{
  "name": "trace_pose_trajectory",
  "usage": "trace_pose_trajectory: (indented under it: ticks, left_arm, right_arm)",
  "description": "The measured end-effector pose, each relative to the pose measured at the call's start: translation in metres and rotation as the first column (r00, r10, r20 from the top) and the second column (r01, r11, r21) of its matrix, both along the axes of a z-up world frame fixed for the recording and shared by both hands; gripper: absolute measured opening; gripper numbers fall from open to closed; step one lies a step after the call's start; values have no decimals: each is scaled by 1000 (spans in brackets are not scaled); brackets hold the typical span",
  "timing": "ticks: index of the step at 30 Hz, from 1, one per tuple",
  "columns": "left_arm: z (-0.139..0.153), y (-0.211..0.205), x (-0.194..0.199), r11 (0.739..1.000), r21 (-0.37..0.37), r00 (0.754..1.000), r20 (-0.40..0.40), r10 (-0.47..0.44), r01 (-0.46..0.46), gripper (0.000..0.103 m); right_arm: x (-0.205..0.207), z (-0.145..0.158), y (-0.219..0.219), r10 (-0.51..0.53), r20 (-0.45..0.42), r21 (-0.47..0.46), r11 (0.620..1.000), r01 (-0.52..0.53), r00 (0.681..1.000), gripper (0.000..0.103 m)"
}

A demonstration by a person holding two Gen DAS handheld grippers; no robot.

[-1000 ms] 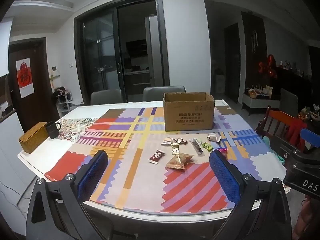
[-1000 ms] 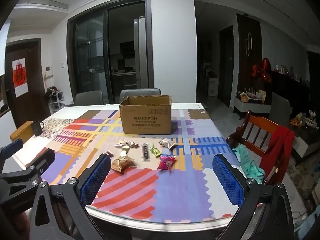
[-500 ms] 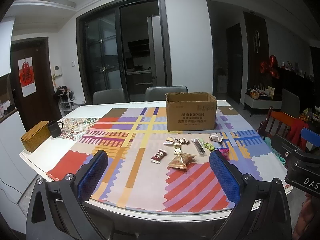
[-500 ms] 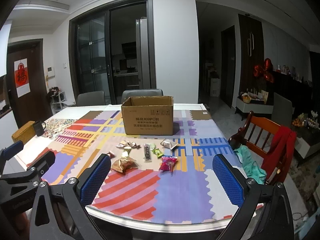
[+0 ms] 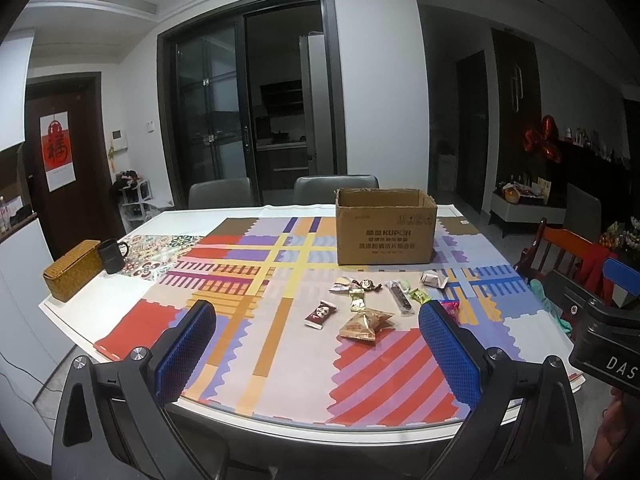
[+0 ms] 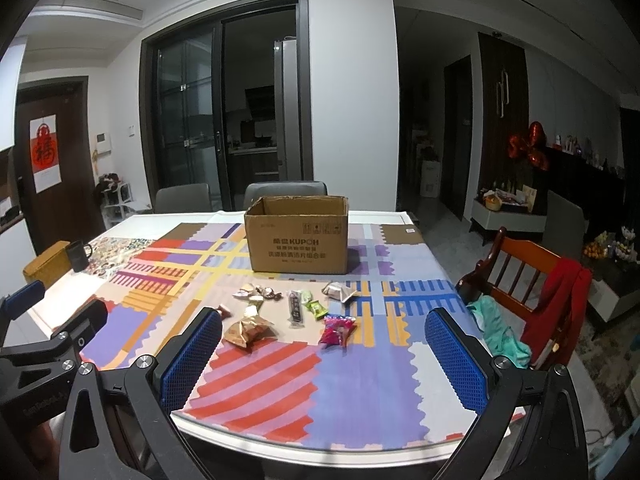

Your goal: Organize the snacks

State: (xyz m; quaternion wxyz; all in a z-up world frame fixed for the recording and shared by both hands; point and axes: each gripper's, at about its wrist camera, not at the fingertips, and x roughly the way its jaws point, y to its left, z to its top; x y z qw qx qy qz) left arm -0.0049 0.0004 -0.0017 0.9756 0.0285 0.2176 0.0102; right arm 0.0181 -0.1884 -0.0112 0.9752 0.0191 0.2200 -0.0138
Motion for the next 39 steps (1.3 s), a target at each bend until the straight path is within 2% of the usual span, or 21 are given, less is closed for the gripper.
trace_pose_trajectory:
  ticks: [39]
  left_arm:
    - [-1,2,-3,1000,-2,1000,-15,-7,7,103]
  right_arm:
    - [1,-4,-1,-24,-3,0,1000,24,1000,103]
